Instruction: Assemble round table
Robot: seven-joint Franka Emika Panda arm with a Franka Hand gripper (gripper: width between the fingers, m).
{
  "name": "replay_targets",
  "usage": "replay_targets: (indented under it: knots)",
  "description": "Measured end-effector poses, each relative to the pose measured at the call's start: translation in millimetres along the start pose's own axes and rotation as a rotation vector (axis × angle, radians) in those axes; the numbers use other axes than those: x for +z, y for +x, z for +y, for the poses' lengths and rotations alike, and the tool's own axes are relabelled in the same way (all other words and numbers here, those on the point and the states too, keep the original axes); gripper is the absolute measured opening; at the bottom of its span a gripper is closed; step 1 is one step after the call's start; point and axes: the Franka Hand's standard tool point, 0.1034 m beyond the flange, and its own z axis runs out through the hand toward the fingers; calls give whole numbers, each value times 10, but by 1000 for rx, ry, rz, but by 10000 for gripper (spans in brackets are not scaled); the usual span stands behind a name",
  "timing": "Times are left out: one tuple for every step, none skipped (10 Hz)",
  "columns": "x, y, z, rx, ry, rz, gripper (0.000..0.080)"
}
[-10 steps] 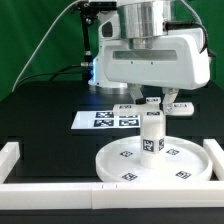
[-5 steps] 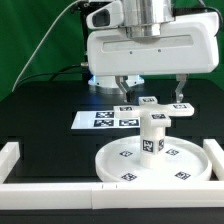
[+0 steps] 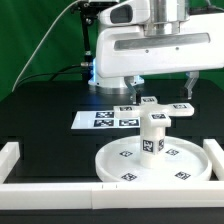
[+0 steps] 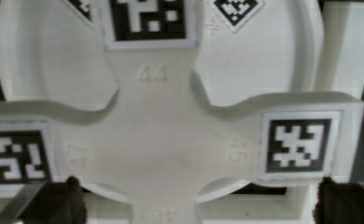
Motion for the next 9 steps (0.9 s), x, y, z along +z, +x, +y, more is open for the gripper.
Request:
replay_targets:
  knots:
    - [2, -1, -1, -79, 0, -1, 649]
    - [3, 0, 20, -180, -2, -1, 649]
    - [1, 14, 85, -375, -5, 0, 649]
    - [10, 4, 103, -527, -12, -5, 649]
    - [24, -11, 87, -600, -12, -6, 649]
    - [23, -11, 99, -610, -12, -7, 649]
    - [23, -11, 103, -609, -13, -7, 649]
    - [25, -7, 105, -628, -17, -5, 649]
    - [22, 17, 117, -683, -36, 6, 649]
